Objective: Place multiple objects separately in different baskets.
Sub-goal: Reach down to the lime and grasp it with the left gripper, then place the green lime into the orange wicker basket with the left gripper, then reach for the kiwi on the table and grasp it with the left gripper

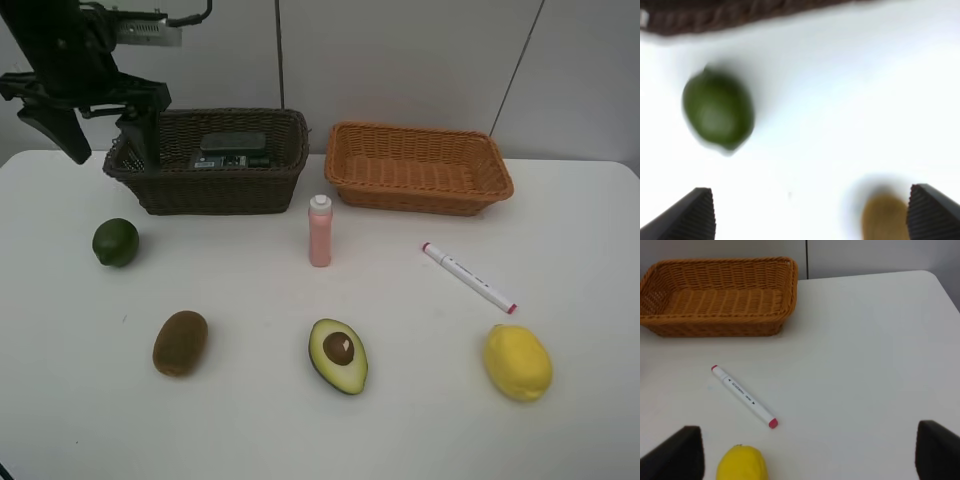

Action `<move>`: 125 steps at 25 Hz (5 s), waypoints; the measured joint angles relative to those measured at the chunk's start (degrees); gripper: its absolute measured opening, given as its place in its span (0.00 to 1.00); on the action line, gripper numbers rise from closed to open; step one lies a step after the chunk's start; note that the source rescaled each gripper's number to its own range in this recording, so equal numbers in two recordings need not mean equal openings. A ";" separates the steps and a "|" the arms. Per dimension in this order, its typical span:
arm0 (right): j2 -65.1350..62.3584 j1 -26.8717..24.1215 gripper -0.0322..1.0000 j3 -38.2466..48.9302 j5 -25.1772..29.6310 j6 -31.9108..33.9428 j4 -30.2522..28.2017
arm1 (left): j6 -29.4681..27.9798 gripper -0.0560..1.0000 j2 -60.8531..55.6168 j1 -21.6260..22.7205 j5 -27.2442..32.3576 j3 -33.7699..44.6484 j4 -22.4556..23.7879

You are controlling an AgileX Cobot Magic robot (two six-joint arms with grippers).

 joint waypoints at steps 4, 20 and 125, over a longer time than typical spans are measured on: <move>0.00 0.00 1.00 0.00 0.00 0.00 0.00 | -2.09 0.99 -6.13 3.01 0.00 8.84 0.71; 0.00 0.00 1.00 0.00 0.00 0.00 0.00 | -0.89 0.99 -3.75 9.68 -31.80 26.88 2.07; 0.00 0.00 1.00 0.00 0.00 0.00 0.00 | -7.68 0.99 -1.84 -19.96 -0.06 -6.26 -9.70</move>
